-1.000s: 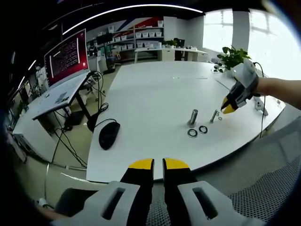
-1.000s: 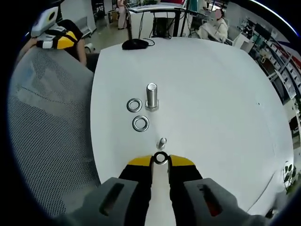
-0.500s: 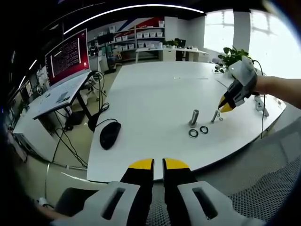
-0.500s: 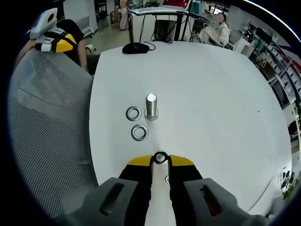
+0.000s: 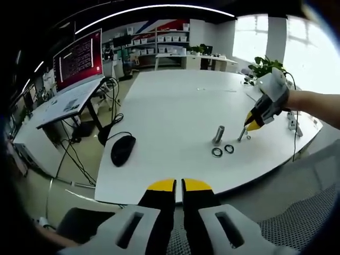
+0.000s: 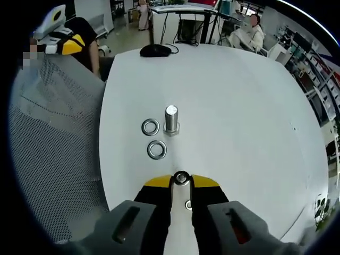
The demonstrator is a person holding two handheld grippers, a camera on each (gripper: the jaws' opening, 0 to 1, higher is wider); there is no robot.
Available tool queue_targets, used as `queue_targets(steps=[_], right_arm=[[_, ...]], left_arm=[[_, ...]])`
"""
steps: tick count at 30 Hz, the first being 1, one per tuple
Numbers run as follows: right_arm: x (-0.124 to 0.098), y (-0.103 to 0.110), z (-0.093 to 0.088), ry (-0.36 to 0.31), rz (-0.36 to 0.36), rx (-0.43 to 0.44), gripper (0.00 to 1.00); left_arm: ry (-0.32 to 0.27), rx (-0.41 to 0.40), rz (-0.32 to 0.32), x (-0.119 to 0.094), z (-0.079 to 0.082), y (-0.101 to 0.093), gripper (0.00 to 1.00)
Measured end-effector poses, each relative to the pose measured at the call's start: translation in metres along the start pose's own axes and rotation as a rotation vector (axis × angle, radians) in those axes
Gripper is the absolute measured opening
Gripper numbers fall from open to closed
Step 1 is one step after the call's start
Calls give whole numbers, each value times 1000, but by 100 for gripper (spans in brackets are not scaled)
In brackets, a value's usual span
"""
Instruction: Place the washer onto the threaded stud by aligning its center hole with the stud, sliding it down to the base, and recovering from edge contact or off-axis alignment until the washer reaches the visible bottom stop.
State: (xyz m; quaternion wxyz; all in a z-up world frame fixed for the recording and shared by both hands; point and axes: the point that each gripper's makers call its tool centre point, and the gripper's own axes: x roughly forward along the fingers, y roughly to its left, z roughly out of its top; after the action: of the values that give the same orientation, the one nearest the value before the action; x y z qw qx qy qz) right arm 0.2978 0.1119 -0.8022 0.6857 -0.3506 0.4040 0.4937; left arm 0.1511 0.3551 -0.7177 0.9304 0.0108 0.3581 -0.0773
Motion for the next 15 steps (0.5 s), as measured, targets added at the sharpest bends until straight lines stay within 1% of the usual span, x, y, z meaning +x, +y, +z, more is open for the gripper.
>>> queue_targets(steps=[5,7,9,13,15], right_arm=[[2,-2,-1,17,-2,-7,14],[2,-2,-2,22,-6,-17,14],[3,-1,-2,29,-4,-23,14],[5,0,-4,37,-1,-25,14],[6,0,-4,37,1,-27,14]], left_arm=[[-10,-8,1,0,2,0,2],[-13,-10,3,0,2,0,4],[-27,-13,6,-1,4,1,9],[-41,-11,4,0,7,1,9],[-65,0,13,-1,11,2,11]])
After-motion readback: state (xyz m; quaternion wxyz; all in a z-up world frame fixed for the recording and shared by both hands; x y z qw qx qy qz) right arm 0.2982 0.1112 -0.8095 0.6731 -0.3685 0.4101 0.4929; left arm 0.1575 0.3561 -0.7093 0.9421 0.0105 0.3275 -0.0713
